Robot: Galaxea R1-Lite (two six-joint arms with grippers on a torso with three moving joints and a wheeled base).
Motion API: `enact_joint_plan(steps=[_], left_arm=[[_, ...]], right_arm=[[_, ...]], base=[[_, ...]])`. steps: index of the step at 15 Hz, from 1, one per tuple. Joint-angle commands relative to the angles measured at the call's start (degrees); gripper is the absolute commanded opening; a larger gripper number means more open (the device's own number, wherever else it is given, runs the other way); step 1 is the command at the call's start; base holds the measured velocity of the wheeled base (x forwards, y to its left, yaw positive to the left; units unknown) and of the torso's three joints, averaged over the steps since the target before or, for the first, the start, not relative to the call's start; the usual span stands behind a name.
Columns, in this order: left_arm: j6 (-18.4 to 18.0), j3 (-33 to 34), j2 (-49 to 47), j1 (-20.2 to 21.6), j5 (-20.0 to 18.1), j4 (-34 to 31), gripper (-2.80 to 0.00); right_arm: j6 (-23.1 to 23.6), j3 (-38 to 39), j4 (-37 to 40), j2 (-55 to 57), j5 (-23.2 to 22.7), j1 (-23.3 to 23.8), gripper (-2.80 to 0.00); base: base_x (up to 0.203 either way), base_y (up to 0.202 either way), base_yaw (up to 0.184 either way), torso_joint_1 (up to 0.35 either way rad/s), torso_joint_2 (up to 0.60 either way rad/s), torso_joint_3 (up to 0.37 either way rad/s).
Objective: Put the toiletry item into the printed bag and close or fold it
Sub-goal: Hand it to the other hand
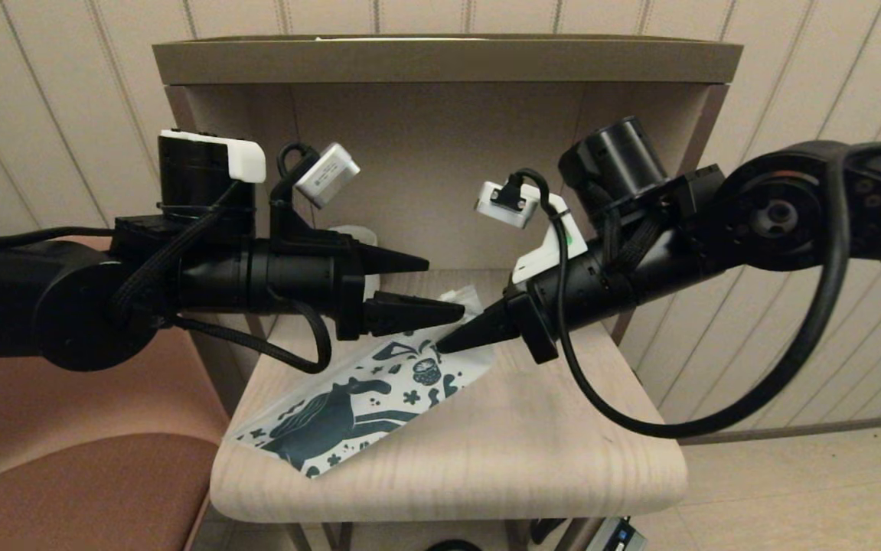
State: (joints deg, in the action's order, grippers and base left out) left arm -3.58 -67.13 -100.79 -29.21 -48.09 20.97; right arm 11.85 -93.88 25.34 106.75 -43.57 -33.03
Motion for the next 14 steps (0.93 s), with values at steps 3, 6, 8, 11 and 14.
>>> enact_joint_plan(steps=[3,6,8,11,14], left_arm=[[0.0,0.2,0.2,0.0,-0.3,0.1,-2.80],[0.0,0.1,0.2,0.0,-0.2,0.1,-2.80],[0.0,0.2,0.2,0.0,-0.3,0.1,-2.80],[0.0,0.2,0.1,-0.1,-0.3,0.1,-2.80],[0.0,0.2,0.0,0.0,-0.4,0.1,-2.80]], right_arm=[[0.1,-0.2,0.1,0.1,-0.3,0.0,-2.80],[0.1,0.0,0.1,0.1,-0.3,0.0,-2.80],[0.1,0.0,0.1,0.2,-0.3,-0.1,-2.80],[0.1,0.1,0.1,0.2,-0.4,-0.2,-2.80],[0.1,0.2,0.1,0.3,-0.4,-0.2,-2.80]], base=[[0.000,0.000,0.000,0.000,0.00,0.000],[0.000,0.000,0.000,0.000,0.00,0.000],[0.000,0.000,0.000,0.000,0.00,0.000],[0.000,0.000,0.000,0.000,0.00,0.000],[0.000,0.000,0.000,0.000,0.00,0.000]])
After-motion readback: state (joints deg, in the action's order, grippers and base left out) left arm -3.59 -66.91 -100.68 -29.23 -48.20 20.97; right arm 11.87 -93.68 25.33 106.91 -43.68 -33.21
